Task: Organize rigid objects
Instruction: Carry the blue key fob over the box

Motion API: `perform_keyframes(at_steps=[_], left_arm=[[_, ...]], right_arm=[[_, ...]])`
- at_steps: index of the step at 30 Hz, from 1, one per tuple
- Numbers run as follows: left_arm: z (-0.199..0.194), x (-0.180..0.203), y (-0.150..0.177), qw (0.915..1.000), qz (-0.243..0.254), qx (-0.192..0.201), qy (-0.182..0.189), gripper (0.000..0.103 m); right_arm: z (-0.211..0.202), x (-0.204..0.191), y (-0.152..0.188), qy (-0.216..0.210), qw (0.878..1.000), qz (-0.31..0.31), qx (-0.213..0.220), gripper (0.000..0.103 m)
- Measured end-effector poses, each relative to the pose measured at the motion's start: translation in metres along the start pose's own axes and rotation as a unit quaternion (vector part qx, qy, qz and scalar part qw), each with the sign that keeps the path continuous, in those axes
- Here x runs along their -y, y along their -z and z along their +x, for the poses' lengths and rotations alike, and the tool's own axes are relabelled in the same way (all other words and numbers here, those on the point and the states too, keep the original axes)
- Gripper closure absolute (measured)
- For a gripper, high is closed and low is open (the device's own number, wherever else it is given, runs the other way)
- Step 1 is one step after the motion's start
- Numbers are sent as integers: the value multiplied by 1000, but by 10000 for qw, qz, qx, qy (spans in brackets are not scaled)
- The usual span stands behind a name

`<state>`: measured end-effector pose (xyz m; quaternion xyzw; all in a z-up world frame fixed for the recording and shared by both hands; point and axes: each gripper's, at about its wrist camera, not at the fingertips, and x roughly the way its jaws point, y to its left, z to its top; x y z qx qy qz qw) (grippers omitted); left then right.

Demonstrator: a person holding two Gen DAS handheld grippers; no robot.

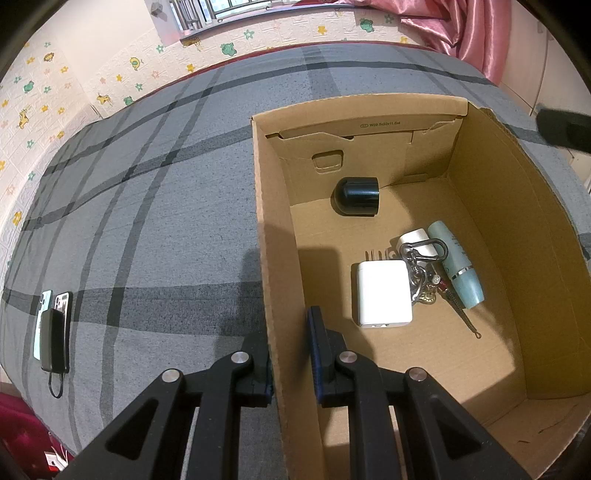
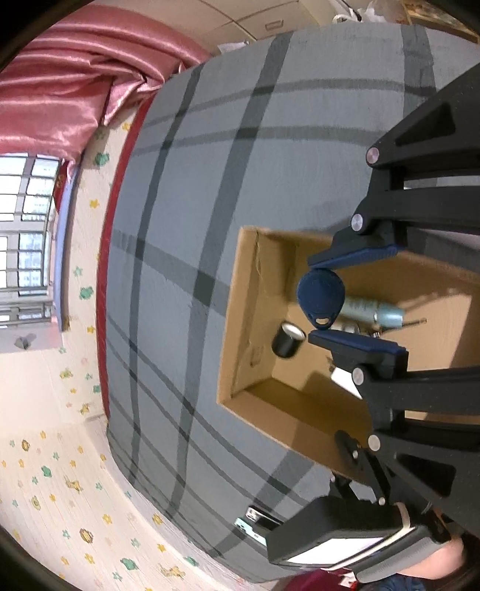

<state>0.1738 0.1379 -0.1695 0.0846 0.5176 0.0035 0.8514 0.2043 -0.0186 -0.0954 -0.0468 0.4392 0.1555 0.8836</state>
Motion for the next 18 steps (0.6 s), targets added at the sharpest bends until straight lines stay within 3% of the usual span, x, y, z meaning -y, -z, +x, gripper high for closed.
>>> perform_keyframes(at_steps=[18], left_arm=[[0, -1, 0, 10000, 2, 5, -4, 87]], right_arm=[[53, -46, 23, -186, 9972, -189, -703, 68]])
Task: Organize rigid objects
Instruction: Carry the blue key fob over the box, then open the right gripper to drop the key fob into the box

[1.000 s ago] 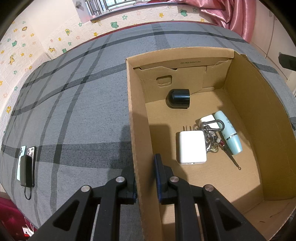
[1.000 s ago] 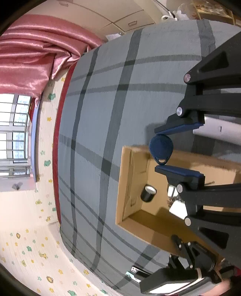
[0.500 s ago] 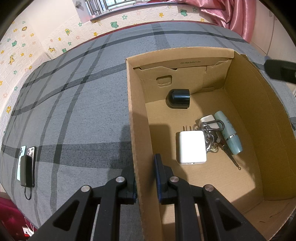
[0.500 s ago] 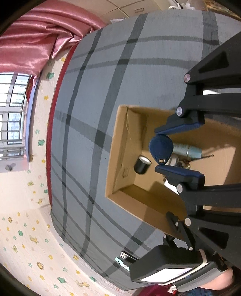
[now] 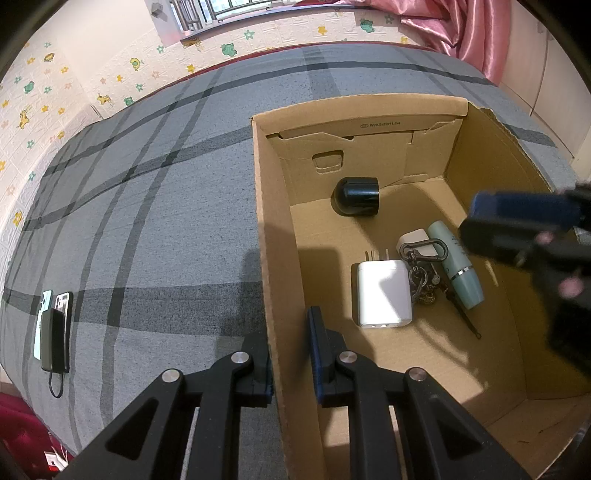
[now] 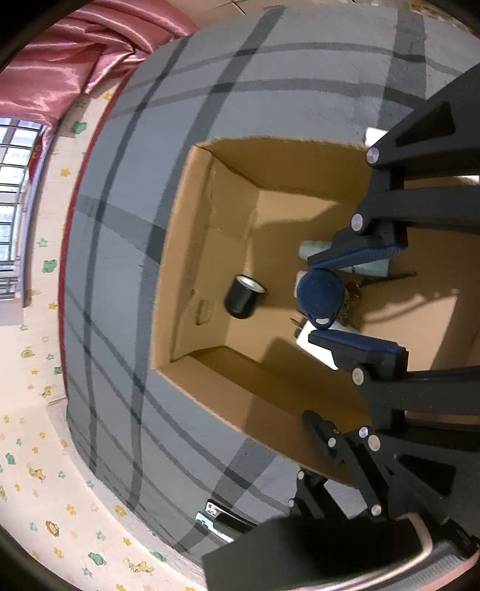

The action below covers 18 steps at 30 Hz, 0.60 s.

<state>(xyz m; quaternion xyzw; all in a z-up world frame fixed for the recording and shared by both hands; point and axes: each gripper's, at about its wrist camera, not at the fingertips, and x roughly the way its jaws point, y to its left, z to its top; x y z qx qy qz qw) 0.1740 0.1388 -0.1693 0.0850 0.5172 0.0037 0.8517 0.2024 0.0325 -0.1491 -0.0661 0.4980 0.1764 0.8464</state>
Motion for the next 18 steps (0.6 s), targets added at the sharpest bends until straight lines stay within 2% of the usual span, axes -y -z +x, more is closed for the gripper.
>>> perform_keyframes(at_steps=[8, 18], left_arm=[[0, 1, 0, 10000, 4, 5, -8, 87], [1, 1, -1, 10000, 10, 0, -18, 87]], right_arm=[[27, -1, 8, 47, 9993, 91, -358, 68], [36, 0, 15, 5, 9989, 122, -445, 67]])
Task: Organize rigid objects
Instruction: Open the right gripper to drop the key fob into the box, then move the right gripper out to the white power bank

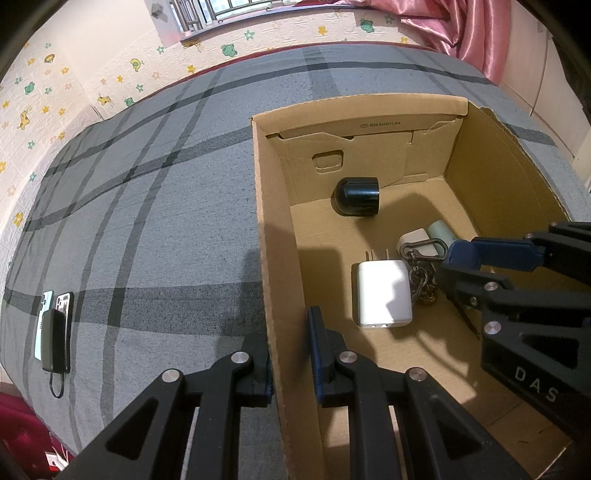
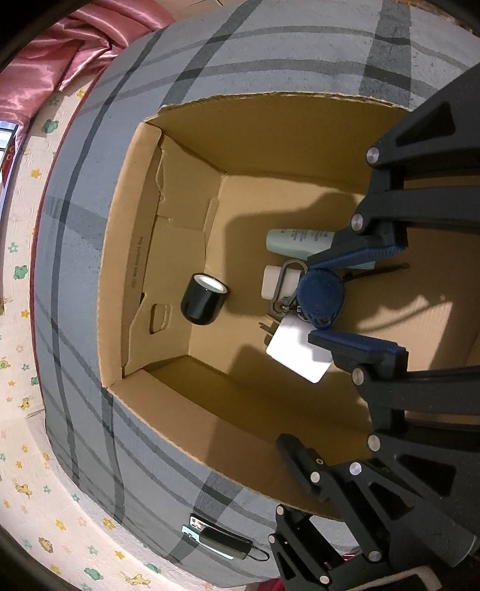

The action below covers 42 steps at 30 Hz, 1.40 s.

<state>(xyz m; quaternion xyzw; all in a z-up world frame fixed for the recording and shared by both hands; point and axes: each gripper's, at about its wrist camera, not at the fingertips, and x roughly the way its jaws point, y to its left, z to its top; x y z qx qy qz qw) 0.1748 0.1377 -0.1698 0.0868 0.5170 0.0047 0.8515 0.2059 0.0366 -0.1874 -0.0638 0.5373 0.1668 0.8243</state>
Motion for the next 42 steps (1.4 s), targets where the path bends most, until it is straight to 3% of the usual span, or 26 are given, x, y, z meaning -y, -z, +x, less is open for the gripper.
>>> perform_keyframes(at_steps=[6, 11, 27, 30, 39, 42], left_arm=[[1, 0, 0, 10000, 5, 0, -5, 87], [1, 0, 0, 10000, 8, -2, -14, 87], [0, 1, 1, 10000, 30, 2, -54, 87], [0, 1, 1, 10000, 31, 2, -50, 87], [-1, 2, 1, 10000, 38, 0, -55, 87], [-2, 2, 1, 10000, 38, 3, -52, 87]], right_arm=[[-1, -3, 0, 20, 10000, -64, 46, 67], [-6, -2, 0, -6, 9999, -47, 88, 56], [-44, 4, -2, 124, 9987, -81, 489, 51], [-53, 9, -1, 212, 9980, -59, 587, 44], [-82, 31, 6, 414, 9945, 9, 960, 5], [-93, 42, 11, 496, 9929, 68, 1078, 1]])
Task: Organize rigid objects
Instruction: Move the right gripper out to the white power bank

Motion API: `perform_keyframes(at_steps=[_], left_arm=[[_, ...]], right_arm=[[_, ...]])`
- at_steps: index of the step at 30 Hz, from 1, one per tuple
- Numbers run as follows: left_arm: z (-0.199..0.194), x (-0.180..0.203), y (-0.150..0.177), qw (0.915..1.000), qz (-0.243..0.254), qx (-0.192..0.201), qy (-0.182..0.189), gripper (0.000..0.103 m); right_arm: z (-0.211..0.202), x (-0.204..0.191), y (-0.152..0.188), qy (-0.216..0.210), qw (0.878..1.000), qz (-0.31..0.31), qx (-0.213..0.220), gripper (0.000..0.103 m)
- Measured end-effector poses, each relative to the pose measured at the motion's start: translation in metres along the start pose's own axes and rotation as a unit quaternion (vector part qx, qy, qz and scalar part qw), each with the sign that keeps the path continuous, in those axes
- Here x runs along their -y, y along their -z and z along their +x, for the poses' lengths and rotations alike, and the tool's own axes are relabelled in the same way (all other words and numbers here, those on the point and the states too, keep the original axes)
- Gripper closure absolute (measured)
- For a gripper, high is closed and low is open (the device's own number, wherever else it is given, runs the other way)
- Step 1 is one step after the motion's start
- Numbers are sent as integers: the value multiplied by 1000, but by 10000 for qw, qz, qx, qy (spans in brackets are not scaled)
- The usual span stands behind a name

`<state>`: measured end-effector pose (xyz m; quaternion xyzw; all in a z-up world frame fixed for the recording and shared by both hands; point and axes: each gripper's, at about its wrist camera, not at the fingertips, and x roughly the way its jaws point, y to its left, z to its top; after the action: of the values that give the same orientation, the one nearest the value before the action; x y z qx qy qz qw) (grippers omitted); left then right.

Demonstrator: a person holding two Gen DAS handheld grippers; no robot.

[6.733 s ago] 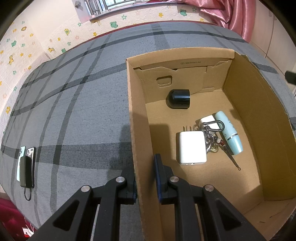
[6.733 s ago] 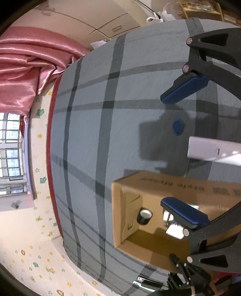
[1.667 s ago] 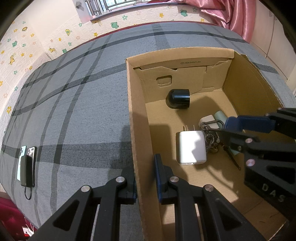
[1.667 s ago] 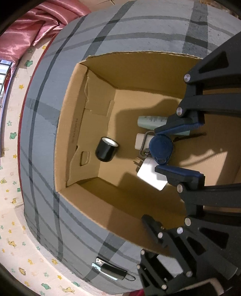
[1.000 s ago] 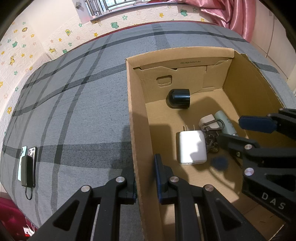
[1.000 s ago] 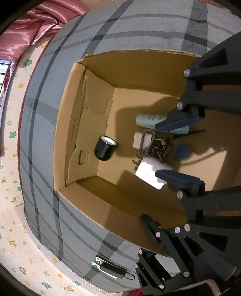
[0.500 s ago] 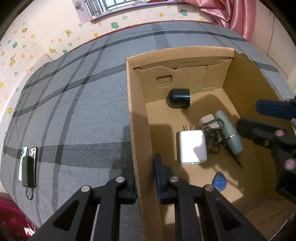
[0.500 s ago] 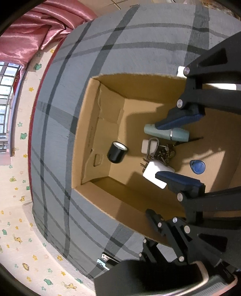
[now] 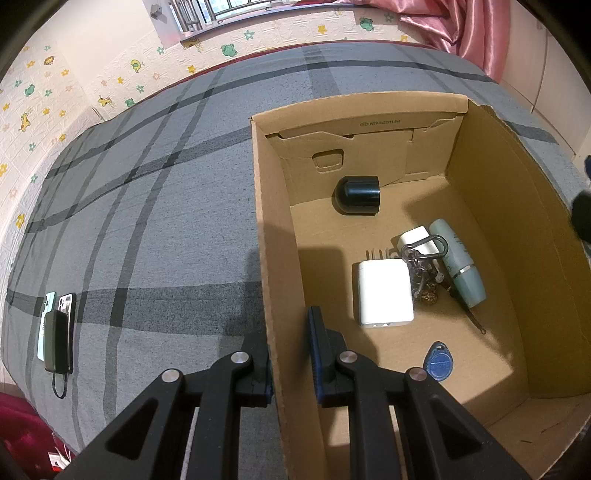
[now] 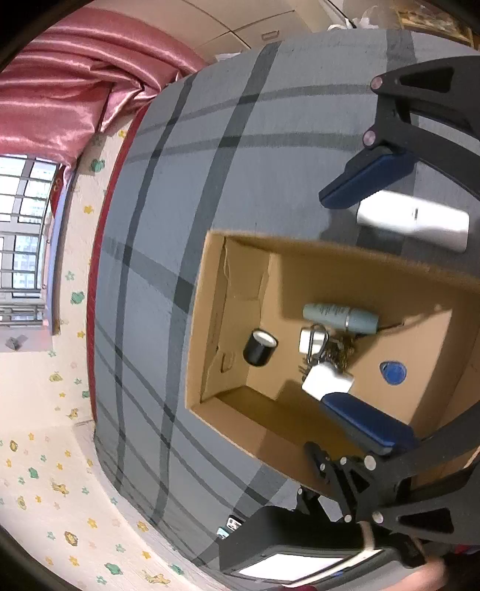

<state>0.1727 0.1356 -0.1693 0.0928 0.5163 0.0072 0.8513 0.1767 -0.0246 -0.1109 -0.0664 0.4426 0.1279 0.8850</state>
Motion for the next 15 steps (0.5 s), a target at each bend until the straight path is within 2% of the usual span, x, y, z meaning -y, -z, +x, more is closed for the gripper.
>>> perform_keyframes(at_steps=[15], left_arm=[[0, -1, 0, 10000, -1, -10, -3, 87]], right_arm=[[-24, 69, 27, 354, 9982, 449, 195, 0]])
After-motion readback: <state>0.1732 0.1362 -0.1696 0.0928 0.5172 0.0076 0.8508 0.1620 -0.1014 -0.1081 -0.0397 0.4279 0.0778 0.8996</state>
